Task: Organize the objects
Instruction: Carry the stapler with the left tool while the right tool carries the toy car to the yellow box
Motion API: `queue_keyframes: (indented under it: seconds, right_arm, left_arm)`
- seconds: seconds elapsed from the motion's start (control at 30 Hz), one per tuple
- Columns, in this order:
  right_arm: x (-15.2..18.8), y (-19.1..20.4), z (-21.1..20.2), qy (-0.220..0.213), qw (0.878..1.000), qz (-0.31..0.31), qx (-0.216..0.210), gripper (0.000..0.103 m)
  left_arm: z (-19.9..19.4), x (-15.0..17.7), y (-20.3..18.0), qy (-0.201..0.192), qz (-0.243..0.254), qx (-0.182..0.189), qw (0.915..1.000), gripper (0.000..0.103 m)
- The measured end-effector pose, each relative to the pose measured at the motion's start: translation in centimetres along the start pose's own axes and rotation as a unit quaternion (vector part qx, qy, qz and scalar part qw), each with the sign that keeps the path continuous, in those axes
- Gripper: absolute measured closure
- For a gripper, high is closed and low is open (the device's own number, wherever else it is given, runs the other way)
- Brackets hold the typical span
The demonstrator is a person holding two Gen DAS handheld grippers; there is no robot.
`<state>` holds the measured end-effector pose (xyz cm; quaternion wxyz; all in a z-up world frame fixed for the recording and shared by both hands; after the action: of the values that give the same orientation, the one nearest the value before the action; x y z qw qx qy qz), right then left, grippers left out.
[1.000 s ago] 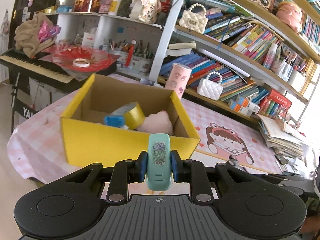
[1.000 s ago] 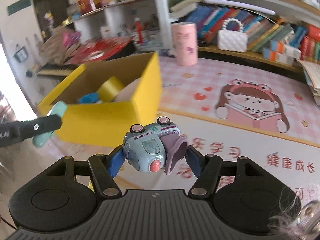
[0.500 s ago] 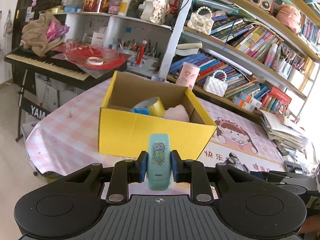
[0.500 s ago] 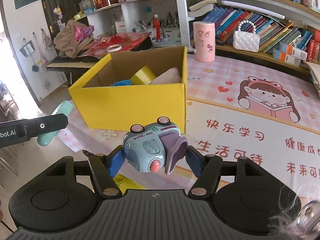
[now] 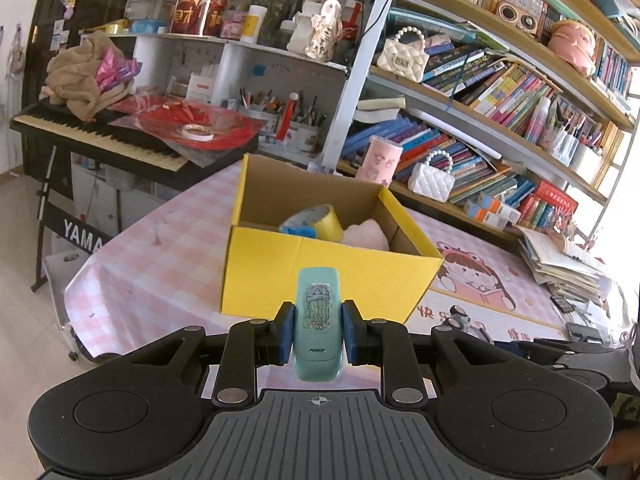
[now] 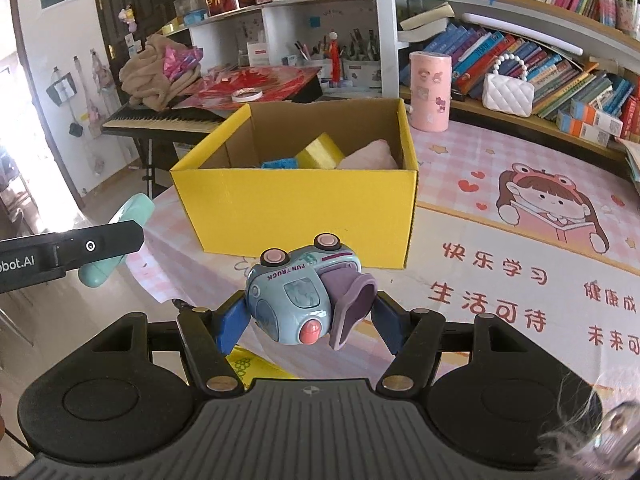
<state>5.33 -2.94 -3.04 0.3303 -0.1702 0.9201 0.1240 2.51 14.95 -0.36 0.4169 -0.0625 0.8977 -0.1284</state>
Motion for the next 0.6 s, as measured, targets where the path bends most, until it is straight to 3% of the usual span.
queue_keyframes:
  seconds: [0.3, 0.6]
  right_arm:
    - [-2.8, 0.6, 0.6, -0.015, 1.000, -0.019, 0.006, 0.039]
    - [-9.0, -0.7, 2.3, -0.065, 0.996, -0.047, 0.032, 0.039]
  left_arm:
    - [0.9, -2.3, 0.6, -0.026, -0.002, -0.009, 0.9996, 0.080]
    - [4.1, -7.2, -0.2, -0.054, 0.001, -0.022, 0.9983, 0.080]
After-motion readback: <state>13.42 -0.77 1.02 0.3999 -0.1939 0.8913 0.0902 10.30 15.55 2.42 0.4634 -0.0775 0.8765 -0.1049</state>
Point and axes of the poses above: each gripper's, at about its wrist camera, not at the fingertips, and z roughly the way its jaws point, y to its left, x to its underside, the point moved 4 cm from there along z, roughly the way its jaws point, and after that the axes turned 9 degrees about y, right-handed, at the moved point
